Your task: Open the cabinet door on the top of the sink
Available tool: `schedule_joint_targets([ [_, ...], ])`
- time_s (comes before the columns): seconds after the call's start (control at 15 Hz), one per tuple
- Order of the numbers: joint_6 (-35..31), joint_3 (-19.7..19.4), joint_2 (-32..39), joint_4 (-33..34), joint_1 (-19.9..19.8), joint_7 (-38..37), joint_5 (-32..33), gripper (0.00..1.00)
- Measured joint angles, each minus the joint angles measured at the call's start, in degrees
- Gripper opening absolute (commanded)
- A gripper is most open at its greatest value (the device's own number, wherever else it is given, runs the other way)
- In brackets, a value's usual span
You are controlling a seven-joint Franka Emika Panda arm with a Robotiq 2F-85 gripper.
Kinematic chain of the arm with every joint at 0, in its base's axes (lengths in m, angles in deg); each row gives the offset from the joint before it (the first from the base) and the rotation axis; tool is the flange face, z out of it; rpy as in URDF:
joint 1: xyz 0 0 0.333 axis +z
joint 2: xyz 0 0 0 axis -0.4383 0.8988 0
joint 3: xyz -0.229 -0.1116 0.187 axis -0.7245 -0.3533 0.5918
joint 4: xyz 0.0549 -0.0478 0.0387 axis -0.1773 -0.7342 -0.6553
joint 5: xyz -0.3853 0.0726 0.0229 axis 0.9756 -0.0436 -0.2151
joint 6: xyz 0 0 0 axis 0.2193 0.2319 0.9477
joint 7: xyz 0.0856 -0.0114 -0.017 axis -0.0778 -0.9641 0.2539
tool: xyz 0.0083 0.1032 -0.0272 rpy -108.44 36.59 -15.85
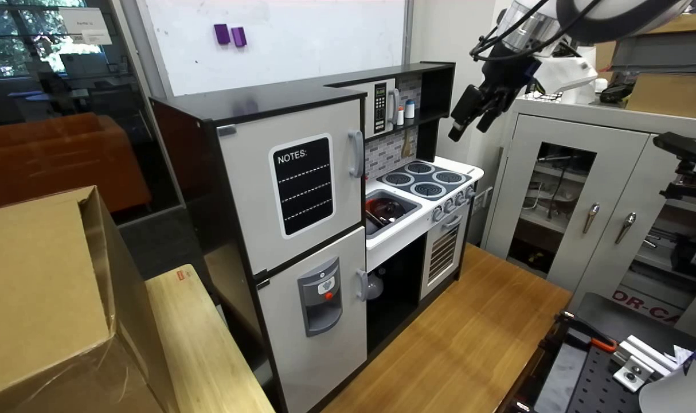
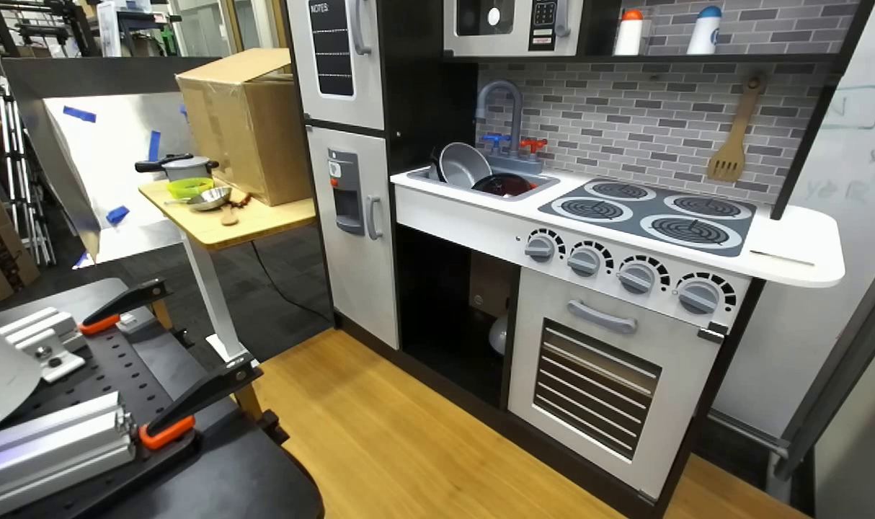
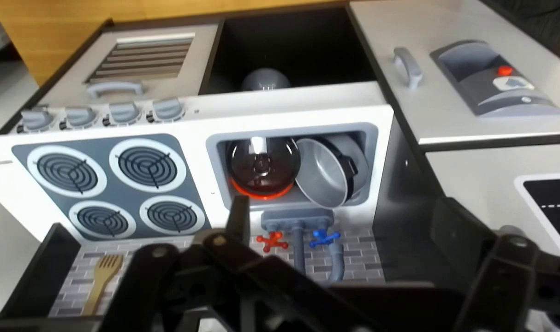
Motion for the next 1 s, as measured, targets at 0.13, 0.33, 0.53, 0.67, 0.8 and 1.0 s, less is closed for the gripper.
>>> schedule_joint_targets([
  [0.13, -7.30, 0.07, 2.18, 0.05, -0.40, 0.47, 3.37, 1.00],
  [0.33, -16.73, 1.09, 4.88, -0.09, -3.70, -2.31, 8.96, 1.00],
  [0.53, -23.58, 1.67, 9.92, -0.13, -7.82, -4.37, 11.00, 1.00],
  [0.67, -23.84, 1.56, 12.15, -0.08, -7.68, -4.38, 10.26, 1.00],
  [0.8, -23.82, 1.56, 11.82, -0.06, -7.68, -4.38, 10.26, 1.00],
  [1.0, -23.79, 1.56, 11.36, -0.07, -7.68, -4.38, 10.26, 1.00],
])
